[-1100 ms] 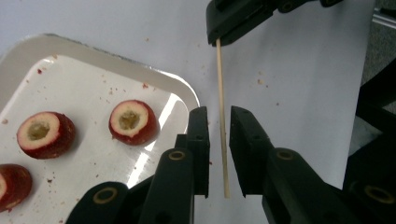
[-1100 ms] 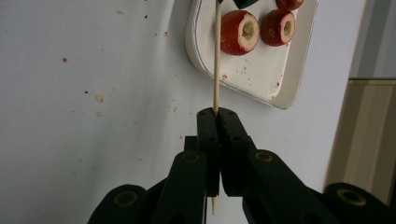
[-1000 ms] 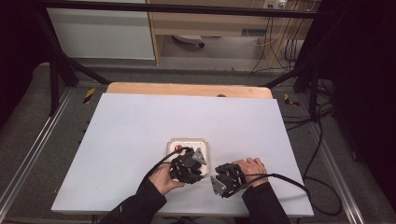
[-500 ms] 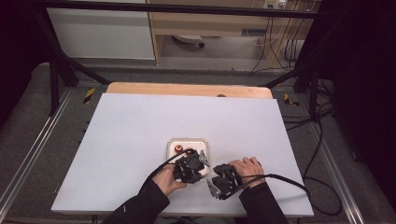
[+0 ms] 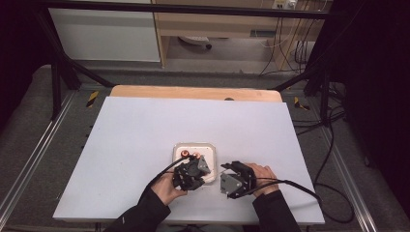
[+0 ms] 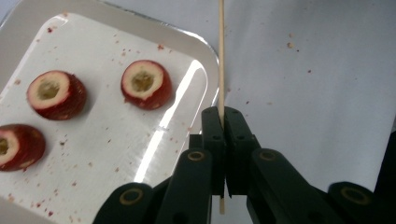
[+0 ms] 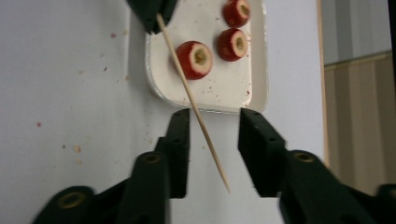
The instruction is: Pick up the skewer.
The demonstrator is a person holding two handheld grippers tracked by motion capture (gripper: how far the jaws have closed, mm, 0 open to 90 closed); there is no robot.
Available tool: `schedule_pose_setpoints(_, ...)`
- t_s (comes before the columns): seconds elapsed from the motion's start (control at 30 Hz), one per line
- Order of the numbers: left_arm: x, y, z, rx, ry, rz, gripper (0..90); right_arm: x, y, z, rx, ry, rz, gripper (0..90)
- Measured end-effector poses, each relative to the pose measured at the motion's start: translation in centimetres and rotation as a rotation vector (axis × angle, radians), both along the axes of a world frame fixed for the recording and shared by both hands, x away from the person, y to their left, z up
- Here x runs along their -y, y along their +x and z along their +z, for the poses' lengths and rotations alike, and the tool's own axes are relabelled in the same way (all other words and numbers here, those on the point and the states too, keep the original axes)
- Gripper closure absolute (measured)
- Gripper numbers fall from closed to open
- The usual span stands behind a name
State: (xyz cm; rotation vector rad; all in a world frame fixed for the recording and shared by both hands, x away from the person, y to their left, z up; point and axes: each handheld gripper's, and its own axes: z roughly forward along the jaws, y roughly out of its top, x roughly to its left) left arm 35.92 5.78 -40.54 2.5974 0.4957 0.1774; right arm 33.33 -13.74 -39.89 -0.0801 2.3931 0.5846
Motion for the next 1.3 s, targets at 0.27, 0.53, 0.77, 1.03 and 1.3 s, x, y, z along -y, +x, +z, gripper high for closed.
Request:
schedule_pose_setpoints(0.27,-2.5,-0.5,0.0,0.023,-0.047,0.040,88.3,2.7,1.9,0.0,-0.279,0.238,-0.246,27.6)
schedule_pose_setpoints(0.53,-4.9,-1.5,-0.2,0.081,-0.107,0.092,88.3,3.7,2.7,-0.8,-0.434,0.335,-0.359,21.9)
schedule_pose_setpoints(0.77,-7.4,-2.2,-0.7,0.115,-0.195,0.163,88.3,3.5,2.8,-0.9,-0.467,0.408,-0.426,15.8)
schedule_pose_setpoints(1.03,-9.7,-2.7,-1.1,0.123,-0.284,0.233,88.2,3.1,3.6,-0.7,-0.564,0.491,-0.485,8.6)
schedule_pose_setpoints(1.3,-10.8,-3.3,-1.6,0.137,-0.312,0.285,88.2,1.8,4.4,-0.1,-0.601,0.547,-0.489,6.1)
